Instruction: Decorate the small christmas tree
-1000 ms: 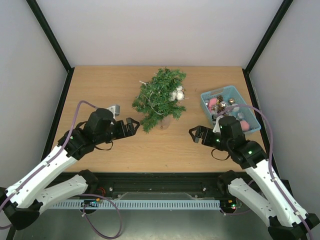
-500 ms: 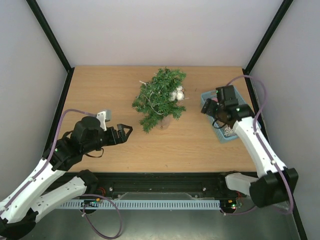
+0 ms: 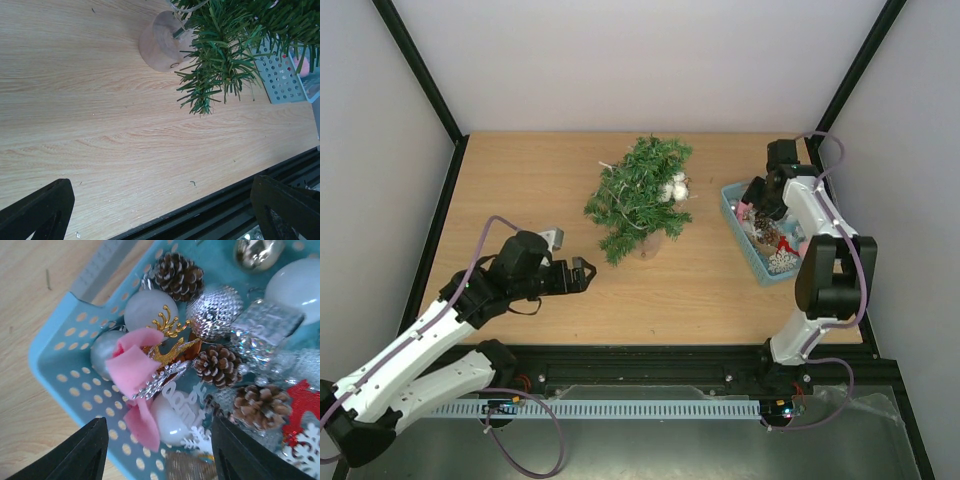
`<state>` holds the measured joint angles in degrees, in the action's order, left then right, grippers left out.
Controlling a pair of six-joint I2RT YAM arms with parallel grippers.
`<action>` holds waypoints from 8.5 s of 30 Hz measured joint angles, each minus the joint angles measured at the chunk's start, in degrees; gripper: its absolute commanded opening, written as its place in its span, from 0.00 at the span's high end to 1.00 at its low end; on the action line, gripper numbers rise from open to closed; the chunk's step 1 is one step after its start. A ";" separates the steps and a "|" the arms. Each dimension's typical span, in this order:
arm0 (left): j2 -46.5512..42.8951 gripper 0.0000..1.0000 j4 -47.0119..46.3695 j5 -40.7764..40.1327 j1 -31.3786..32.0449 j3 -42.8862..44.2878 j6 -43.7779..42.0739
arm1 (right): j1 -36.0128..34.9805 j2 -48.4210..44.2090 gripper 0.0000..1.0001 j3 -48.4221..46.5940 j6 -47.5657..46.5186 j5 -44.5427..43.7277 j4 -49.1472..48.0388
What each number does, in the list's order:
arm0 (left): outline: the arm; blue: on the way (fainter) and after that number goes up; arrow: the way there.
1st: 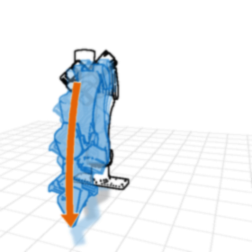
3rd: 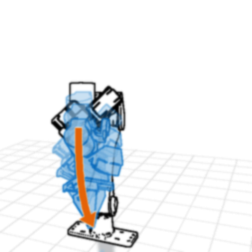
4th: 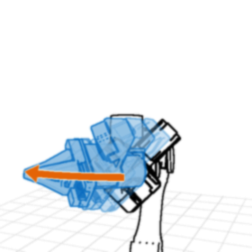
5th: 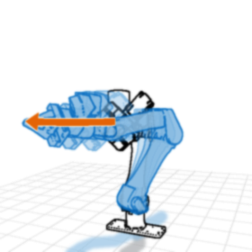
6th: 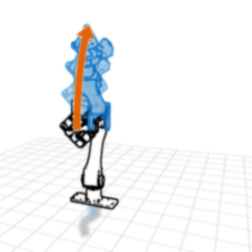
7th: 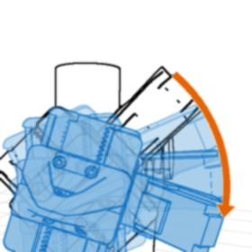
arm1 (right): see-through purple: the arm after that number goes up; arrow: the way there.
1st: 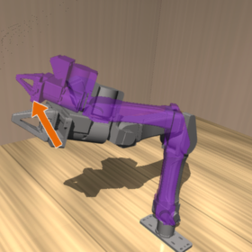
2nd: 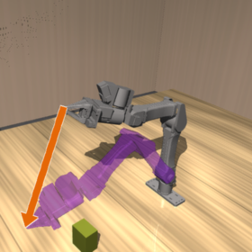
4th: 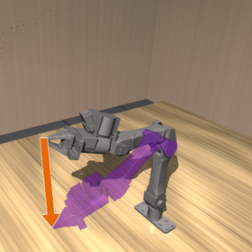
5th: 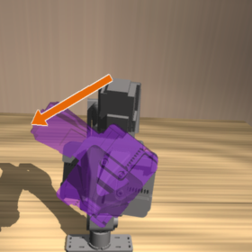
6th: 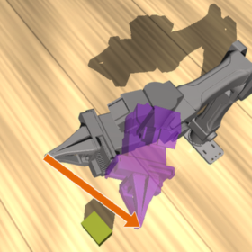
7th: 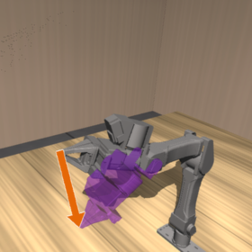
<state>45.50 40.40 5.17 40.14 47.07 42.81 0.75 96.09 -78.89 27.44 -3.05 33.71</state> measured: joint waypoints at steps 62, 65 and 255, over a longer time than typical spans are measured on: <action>-1.11 0.01 -1.44 4.04 -4.46 -2.75 -4.79 | 0.04 -2.29 0.99 -0.96 1.27 1.51 -1.25; -2.32 0.01 -0.79 4.04 -4.44 -1.90 -4.59 | 0.04 -7.08 0.99 -0.96 1.66 1.55 -0.70; 20.83 0.98 -36.68 29.57 -14.86 20.98 -19.28 | -6.71 -51.30 0.47 25.88 34.42 57.57 -5.77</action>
<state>66.32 3.73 34.74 25.28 68.05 23.53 -5.96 44.80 -53.01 61.87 54.52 27.94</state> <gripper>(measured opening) 0.037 0.532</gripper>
